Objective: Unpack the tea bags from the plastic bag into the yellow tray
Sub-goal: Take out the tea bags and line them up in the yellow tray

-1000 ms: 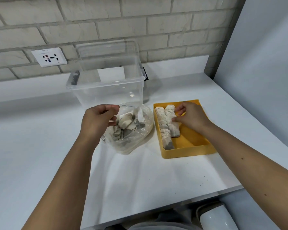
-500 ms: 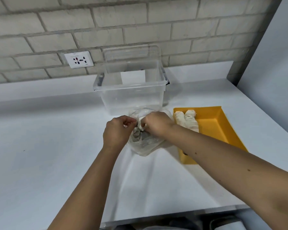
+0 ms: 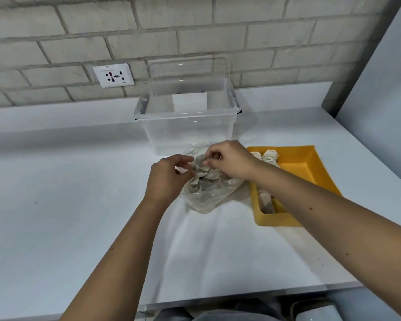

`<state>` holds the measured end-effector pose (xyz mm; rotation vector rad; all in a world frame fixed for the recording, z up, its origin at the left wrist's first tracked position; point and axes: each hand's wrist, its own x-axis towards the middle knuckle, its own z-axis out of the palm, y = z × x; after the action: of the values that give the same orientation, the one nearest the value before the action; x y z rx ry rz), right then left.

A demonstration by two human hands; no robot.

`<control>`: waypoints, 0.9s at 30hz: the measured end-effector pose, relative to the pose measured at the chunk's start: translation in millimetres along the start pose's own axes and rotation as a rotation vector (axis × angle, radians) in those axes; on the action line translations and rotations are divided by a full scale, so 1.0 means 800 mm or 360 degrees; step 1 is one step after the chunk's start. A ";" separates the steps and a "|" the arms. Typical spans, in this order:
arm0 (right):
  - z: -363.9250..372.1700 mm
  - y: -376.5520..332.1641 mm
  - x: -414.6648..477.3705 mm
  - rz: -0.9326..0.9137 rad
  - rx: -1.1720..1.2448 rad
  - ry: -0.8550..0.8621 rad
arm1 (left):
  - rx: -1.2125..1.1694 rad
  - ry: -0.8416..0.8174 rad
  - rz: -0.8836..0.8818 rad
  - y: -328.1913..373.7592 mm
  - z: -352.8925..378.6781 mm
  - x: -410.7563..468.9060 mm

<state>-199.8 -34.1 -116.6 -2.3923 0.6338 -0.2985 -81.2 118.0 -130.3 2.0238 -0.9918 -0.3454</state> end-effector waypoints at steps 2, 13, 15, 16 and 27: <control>-0.010 -0.004 -0.009 0.0106 0.0430 -0.0002 | -0.0078 -0.0043 -0.0020 0.005 0.002 0.000; 0.004 0.000 0.004 0.0369 0.0766 0.0059 | -0.0507 -0.0059 -0.0282 0.008 -0.012 -0.003; 0.015 0.010 0.007 0.0282 0.0096 -0.0045 | -0.0308 0.0010 -0.0257 0.006 -0.018 -0.002; 0.023 0.014 0.008 0.0248 -0.0173 -0.0160 | -0.0249 0.0025 -0.0240 0.005 -0.020 -0.003; 0.052 0.012 0.001 0.0122 -0.0837 -0.0226 | -0.0316 0.0103 -0.0257 0.005 -0.019 -0.006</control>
<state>-187.8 -18.8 -154.5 -2.8431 0.8121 0.0866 -78.1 129.1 -118.2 1.9251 -0.7263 -0.4435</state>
